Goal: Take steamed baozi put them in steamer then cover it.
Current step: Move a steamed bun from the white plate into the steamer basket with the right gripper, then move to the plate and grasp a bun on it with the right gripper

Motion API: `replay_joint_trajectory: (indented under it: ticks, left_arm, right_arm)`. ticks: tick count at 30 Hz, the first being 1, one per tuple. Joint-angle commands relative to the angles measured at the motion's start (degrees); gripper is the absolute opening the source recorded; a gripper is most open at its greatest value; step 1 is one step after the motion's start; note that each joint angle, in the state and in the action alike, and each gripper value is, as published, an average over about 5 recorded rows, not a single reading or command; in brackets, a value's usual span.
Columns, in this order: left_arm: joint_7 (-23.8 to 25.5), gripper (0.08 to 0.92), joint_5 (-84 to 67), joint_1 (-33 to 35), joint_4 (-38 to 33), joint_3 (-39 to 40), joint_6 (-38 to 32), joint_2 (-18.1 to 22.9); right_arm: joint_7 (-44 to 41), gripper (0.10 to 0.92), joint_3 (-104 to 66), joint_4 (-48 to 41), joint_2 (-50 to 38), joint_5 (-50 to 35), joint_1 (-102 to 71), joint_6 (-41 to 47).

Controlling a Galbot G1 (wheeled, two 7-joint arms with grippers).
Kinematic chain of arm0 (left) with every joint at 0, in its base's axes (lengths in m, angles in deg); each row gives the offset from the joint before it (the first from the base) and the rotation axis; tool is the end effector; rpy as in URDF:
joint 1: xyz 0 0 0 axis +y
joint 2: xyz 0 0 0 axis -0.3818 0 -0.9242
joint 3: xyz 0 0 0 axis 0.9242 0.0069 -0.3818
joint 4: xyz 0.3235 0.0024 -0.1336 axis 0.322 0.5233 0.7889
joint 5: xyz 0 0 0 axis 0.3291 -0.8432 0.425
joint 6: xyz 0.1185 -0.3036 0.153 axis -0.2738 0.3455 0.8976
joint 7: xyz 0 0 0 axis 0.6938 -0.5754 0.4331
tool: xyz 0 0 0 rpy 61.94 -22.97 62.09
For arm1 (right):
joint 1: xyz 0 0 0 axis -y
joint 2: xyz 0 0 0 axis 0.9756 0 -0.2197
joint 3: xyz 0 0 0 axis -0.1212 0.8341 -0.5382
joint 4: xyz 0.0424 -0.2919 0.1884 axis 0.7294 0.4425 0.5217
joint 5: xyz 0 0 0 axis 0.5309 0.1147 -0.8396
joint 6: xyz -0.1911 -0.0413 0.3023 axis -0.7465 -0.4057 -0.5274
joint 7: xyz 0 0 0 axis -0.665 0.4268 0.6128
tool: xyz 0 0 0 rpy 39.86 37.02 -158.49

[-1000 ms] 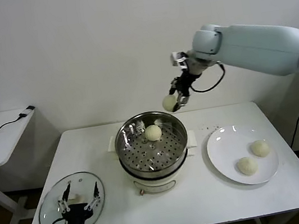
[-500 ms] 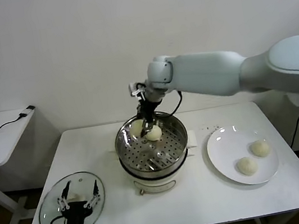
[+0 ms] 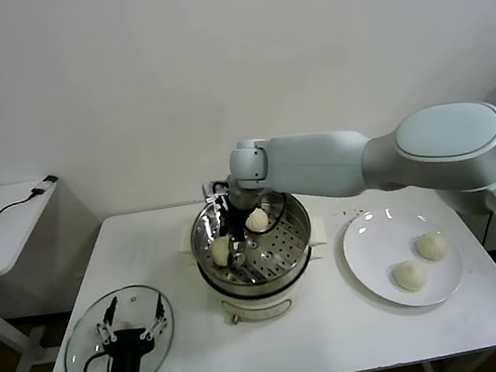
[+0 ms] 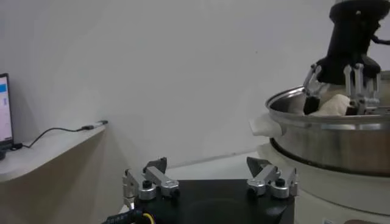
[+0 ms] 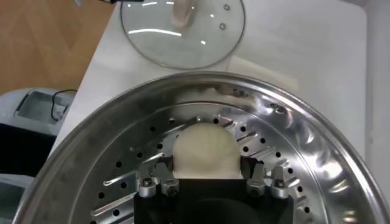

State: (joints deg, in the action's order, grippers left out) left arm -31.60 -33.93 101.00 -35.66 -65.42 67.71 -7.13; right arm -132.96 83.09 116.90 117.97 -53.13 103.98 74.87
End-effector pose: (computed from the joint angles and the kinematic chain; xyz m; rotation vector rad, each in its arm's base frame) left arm 0.1671 0.0622 -0.3204 0.0827 -2.9654 -0.3352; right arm 0.5778 0.2043 -0.1347 1.6051 -1.3762 1.2253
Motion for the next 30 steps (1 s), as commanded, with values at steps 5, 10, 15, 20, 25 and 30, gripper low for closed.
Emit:
replay_joint_trajectory:
  ticks: [5,10,15,20,25,30]
  left_arm:
    - [-0.10,0.823,0.12,-0.23,0.12,0.02,0.14,-0.03]
    - [-0.22,0.823,0.19,-0.34,0.03,0.23,0.33,-0.14]
    - [-0.29,0.823,0.47,-0.48,-0.09,0.73,0.57,-0.25]
    - [-0.38,0.823,0.72,-0.34,-0.26,0.93,0.71,-0.24]
    - [-0.47,0.823,0.85,-0.25,-0.64,0.96,1.10,-0.04]
    - [-0.56,0.823,0.83,-0.22,-1.17,0.66,1.58,-0.04]
  right_arm:
    - [-1.30,0.820,-0.83,0.47,-0.79,0.29,1.16,-0.04]
    - [-3.29,0.823,-0.46,4.39,-5.97,0.28,7.43,-1.09]
    - [-4.84,0.823,0.15,10.59,-14.34,0.40,13.59,-2.22]
    - [-6.08,0.823,0.53,18.49,-26.27,2.51,17.53,-3.14]
    - [-7.70,0.823,1.53,25.58,-37.87,9.76,18.45,-4.31]
    - [-9.20,0.823,0.73,29.47,-48.02,19.15,14.74,-5.75]
